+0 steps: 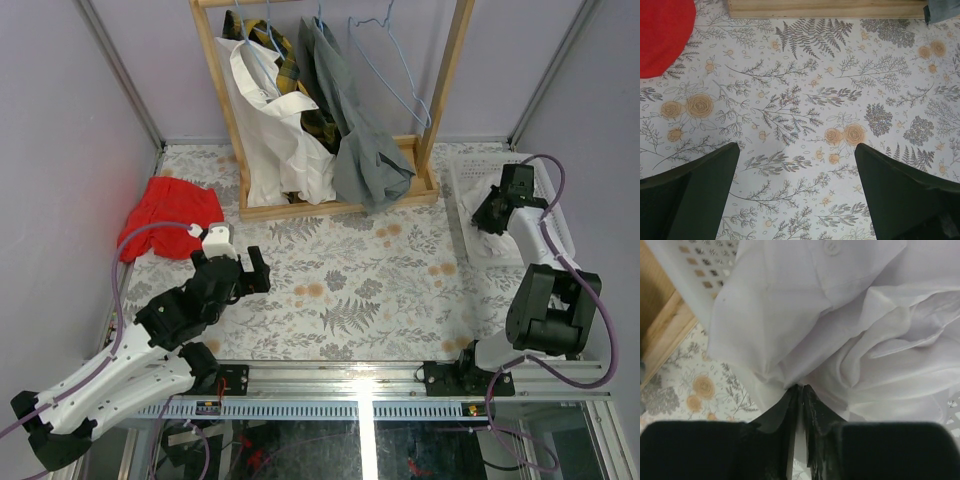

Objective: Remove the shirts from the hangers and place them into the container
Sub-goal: Adjust the shirt in the bin.

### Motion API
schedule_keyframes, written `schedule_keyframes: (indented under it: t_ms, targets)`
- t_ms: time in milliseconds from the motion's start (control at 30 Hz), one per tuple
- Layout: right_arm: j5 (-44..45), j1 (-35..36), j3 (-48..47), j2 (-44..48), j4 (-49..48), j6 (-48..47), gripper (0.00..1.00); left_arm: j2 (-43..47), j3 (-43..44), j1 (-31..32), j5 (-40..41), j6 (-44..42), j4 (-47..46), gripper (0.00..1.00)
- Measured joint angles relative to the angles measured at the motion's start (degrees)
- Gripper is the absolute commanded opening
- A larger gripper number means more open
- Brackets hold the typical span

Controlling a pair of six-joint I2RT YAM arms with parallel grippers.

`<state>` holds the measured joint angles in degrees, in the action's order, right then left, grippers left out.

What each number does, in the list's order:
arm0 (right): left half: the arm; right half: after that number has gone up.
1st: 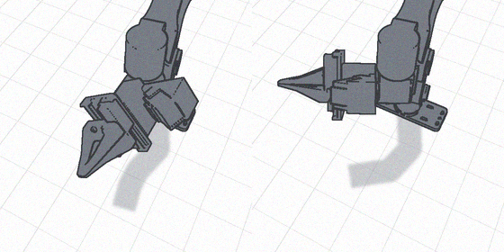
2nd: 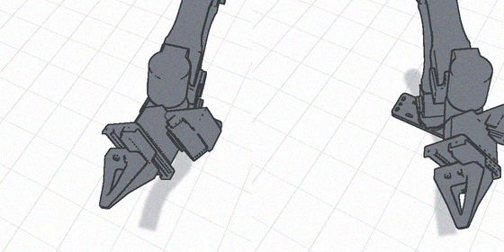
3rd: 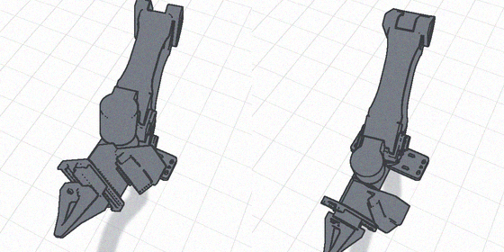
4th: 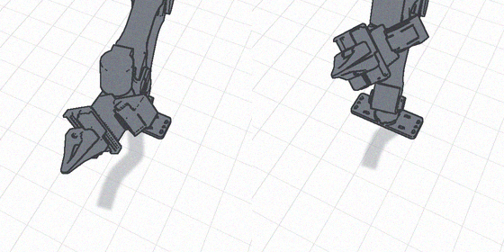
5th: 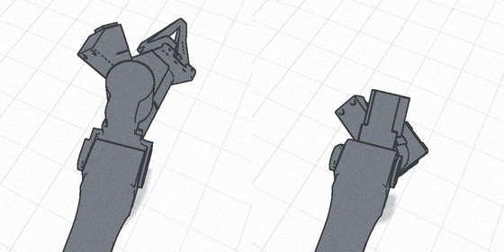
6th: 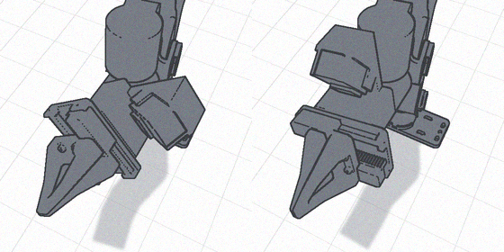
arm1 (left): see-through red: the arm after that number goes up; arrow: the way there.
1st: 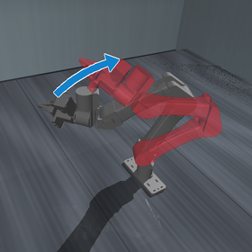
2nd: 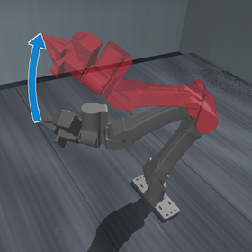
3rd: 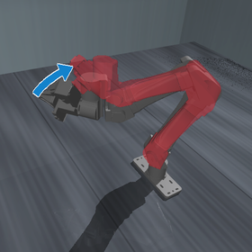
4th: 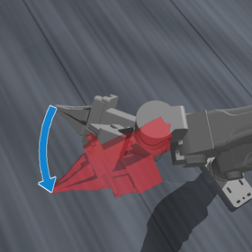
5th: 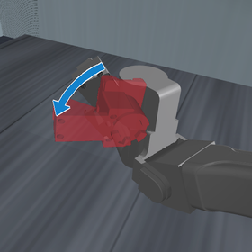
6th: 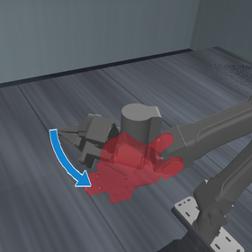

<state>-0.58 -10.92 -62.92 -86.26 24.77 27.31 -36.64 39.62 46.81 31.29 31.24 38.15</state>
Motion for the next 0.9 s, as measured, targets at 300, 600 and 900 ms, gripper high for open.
schedule_keyframes:
  t_ms: [300, 600, 900]
  targets:
    - [4.15, 0.0, 0.61, -11.93, -4.63, -0.22, 0.15, -0.15, 0.0, -0.02, -0.04, -0.02, 0.0, 1.0]
    - [-1.53, -0.46, 2.8, -13.77, -7.56, -2.95, 0.23, -0.85, 0.0, -0.13, -0.11, -0.04, -0.02, 1.0]
    - [-10.43, 3.67, 4.22, -7.96, -3.17, -8.79, 0.32, -1.53, 0.0, -0.37, -0.39, -0.07, -0.02, 1.0]
